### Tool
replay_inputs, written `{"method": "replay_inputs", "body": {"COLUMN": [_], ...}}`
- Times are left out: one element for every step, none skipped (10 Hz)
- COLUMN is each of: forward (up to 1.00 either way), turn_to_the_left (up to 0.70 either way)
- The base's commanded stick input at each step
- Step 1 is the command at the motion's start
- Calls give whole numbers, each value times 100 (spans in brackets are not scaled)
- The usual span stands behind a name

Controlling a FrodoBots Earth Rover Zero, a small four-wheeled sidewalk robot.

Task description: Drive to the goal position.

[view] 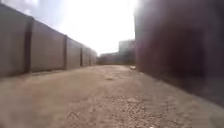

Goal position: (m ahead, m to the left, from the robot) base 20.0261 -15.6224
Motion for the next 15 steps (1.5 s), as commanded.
{"method": "replay_inputs", "body": {"forward": [100, 100, 100, 100, 100, 100, 100, 100, 100, 100, 100, 100, 100, 100, 100], "turn_to_the_left": [0, 0, 0, 0, 0, 0, 0, 0, 0, 0, 0, -8, -17, -26, 0]}}
